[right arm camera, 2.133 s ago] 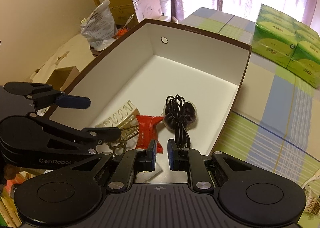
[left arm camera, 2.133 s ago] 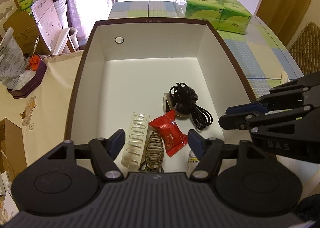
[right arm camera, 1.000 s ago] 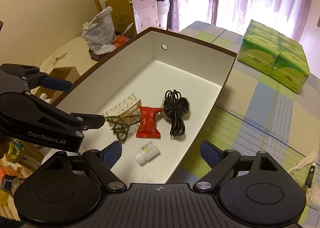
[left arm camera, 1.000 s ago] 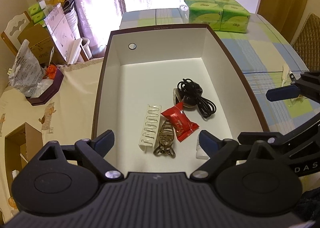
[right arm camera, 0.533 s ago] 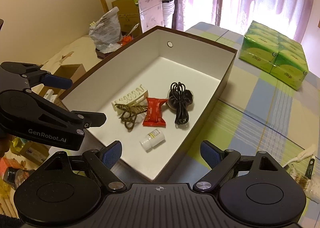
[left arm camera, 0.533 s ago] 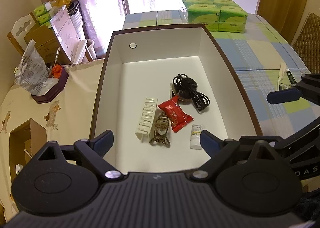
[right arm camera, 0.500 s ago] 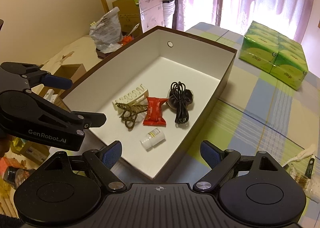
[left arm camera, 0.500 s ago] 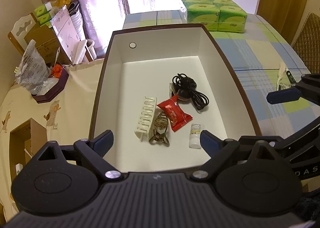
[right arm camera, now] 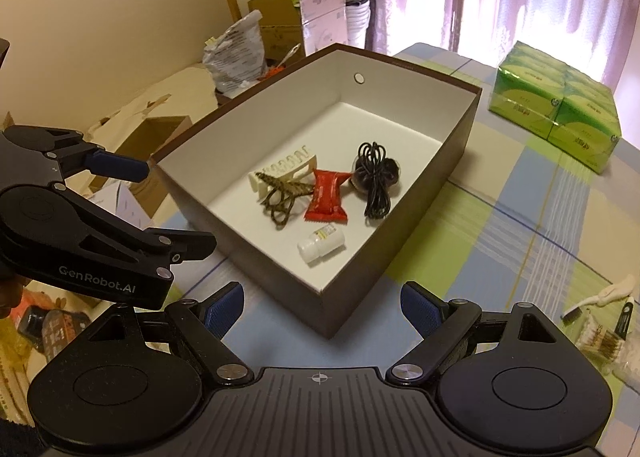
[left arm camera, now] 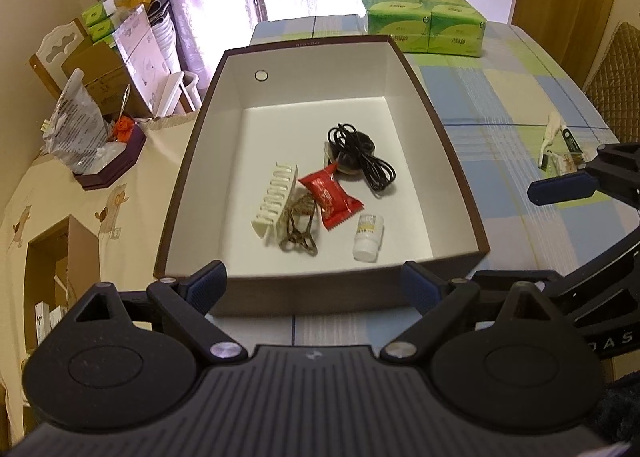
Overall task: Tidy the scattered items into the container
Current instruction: 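Withdraw both tools from the box toward the cotton swabs and floss box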
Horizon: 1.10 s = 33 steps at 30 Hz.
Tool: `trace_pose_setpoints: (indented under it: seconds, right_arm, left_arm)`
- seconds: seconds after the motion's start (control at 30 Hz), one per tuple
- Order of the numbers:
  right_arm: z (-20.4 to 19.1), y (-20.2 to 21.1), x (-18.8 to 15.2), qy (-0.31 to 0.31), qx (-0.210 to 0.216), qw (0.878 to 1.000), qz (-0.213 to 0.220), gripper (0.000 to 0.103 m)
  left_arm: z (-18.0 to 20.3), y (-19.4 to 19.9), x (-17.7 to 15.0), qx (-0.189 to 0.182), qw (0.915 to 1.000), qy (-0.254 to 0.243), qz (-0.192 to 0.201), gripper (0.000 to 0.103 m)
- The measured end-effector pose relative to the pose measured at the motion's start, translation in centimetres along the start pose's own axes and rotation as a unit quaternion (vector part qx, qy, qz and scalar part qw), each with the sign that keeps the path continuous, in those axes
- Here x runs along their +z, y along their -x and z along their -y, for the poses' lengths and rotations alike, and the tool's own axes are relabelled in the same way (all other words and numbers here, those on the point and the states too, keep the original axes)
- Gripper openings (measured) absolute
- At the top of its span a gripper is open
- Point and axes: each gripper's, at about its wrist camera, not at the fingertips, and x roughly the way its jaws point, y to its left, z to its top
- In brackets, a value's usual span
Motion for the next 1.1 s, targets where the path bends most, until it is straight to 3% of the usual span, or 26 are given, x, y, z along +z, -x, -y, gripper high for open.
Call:
trace_pose_setpoints:
  seconds: [0.63,1.1]
  right_arm:
    - [3.8,2.8,-2.0,0.033,0.021,0.999,0.001,0.091]
    - [10.7,5.0,-3.9,0.013,0.006,1.000,-0.001,0.091]
  left_arm:
    - [4.9,1.5,-1.8,0.021,0.9991,0.033,-0.016,0.092]
    - [11.0,-0.1,0.4,0.011,0.9990,0.034,-0.026,0.092]
